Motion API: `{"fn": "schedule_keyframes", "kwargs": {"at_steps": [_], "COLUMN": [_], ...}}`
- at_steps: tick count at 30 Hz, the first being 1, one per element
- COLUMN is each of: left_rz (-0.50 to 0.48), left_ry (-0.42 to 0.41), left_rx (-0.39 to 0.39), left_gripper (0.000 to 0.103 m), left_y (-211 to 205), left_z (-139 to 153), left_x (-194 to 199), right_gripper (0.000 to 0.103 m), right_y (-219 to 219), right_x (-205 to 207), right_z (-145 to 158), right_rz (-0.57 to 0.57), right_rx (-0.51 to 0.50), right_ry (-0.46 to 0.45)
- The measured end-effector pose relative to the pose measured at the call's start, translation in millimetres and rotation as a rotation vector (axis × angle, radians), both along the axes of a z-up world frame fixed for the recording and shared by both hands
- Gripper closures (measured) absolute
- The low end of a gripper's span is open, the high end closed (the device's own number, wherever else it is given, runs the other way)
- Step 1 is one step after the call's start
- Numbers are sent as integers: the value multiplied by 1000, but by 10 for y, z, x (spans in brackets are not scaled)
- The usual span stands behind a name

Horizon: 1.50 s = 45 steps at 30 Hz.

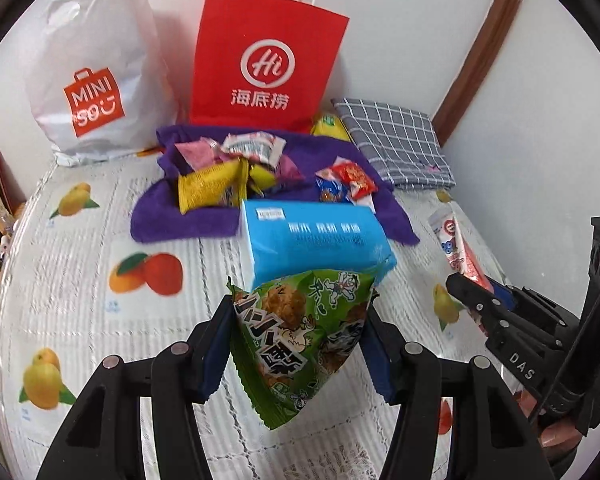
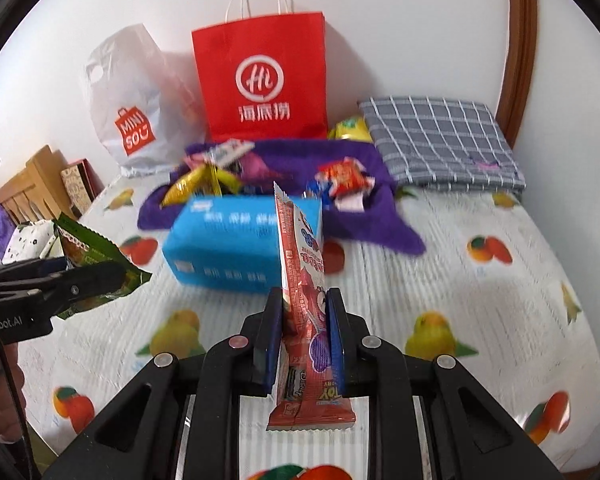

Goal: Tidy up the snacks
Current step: 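Carry the pink stick with the right tool while the left tool carries the green bag over the towel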

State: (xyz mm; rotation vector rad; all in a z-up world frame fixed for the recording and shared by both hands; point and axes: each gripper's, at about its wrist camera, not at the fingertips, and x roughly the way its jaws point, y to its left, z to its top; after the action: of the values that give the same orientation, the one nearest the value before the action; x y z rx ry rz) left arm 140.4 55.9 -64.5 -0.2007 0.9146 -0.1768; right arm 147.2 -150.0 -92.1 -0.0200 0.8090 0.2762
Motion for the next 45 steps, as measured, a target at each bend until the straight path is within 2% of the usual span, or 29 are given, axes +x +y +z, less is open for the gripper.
{"fn": "schedule_keyframes", "kwargs": {"at_steps": [9, 20, 34, 45], "left_rz": [9, -4, -11, -5], "left_ry": [-36, -50, -55, -48], "left_rx": [29, 28, 38, 44], "left_gripper": [47, 47, 47, 47], "left_y": [75, 84, 97, 121], "left_z": [253, 401, 460, 433], "left_x": [247, 564, 895, 1143], "right_gripper": [82, 82, 82, 82], "right_y": [23, 136, 244, 236], "right_x": [287, 644, 1088, 1372], "right_z": [282, 480, 496, 393], "right_rz": [-5, 14, 23, 11], "right_rx": [33, 35, 32, 27], "right_ry": [-27, -63, -60, -46]}}
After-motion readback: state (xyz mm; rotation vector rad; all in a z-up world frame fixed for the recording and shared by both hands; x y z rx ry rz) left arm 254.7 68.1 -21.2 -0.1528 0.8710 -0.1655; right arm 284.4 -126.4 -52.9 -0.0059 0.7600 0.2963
